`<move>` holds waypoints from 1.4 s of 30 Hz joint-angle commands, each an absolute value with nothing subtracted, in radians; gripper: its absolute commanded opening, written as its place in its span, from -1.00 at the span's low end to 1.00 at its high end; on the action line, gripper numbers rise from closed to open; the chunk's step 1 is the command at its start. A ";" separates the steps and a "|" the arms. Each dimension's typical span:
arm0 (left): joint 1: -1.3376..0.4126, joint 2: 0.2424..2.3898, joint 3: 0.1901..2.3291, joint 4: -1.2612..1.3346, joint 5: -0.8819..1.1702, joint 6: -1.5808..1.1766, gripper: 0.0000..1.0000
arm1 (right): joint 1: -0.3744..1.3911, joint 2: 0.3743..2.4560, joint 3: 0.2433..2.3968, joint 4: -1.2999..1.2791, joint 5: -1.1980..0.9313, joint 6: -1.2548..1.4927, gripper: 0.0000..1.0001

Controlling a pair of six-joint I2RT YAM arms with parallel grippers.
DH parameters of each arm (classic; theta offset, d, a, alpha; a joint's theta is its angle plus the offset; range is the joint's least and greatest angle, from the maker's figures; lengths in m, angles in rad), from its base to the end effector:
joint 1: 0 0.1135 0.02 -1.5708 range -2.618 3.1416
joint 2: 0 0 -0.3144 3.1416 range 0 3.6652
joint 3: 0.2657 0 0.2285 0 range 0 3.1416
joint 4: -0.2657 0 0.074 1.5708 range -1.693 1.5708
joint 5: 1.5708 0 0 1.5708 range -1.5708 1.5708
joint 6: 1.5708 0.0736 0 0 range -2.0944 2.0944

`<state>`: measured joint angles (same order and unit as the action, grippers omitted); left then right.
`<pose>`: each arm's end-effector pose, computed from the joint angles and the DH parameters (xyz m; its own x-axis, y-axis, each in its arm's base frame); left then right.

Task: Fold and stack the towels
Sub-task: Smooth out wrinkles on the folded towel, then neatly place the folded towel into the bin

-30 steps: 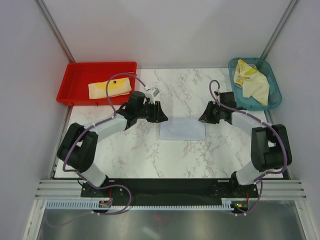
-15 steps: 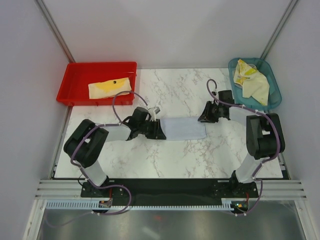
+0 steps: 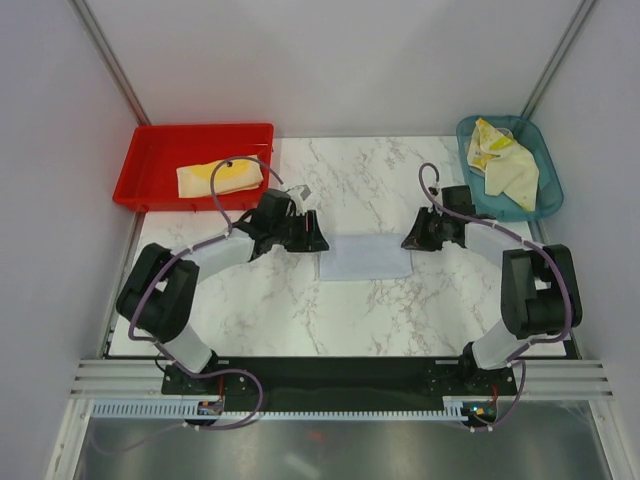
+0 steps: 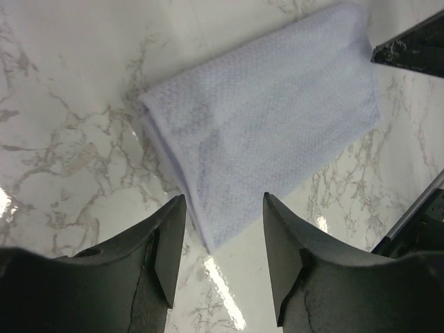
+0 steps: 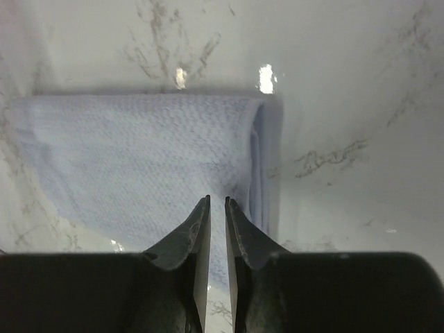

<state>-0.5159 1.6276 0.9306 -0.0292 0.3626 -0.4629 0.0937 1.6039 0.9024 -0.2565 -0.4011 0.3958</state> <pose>0.2935 -0.1965 0.2370 -0.8258 -0.0116 -0.5638 0.3612 0.7569 -0.5446 0.3150 0.0585 0.2153 -0.8709 0.2747 -0.4076 0.0283 0.8559 0.5164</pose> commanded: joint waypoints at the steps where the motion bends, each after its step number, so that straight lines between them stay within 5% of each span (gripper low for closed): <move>1: -0.486 1.692 0.933 -0.040 0.356 -0.436 0.13 | 0.092 1.647 0.867 -0.226 -0.364 0.383 -0.59; 11: -0.480 1.844 0.969 0.049 0.459 -0.459 0.25 | 0.092 1.626 0.839 -0.192 -0.354 0.388 -0.61; 21: -0.482 1.890 0.980 0.014 0.407 -0.514 0.17 | 0.091 1.421 0.888 -0.236 -0.357 0.466 -0.21; 27: -0.489 1.904 0.991 0.018 0.405 -0.520 -0.17 | 0.091 1.327 0.922 -0.258 -0.350 0.505 0.50; 33: -0.492 1.924 1.031 0.014 0.440 -0.529 -0.64 | 0.091 1.273 0.928 -0.267 -0.379 0.503 0.56; 35: -0.492 1.931 1.058 0.006 0.454 -0.534 -0.95 | 0.092 1.262 0.925 -0.272 -0.379 0.497 0.56; 42: -0.492 1.879 1.164 -0.159 0.394 -0.525 -0.96 | 0.091 1.233 0.910 -0.275 -0.397 0.482 0.56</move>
<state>-0.4866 1.9179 1.0992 -0.0639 0.4416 -0.5224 0.0937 1.2663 0.8932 -0.2718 -0.3748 0.4900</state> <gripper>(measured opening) 0.041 0.782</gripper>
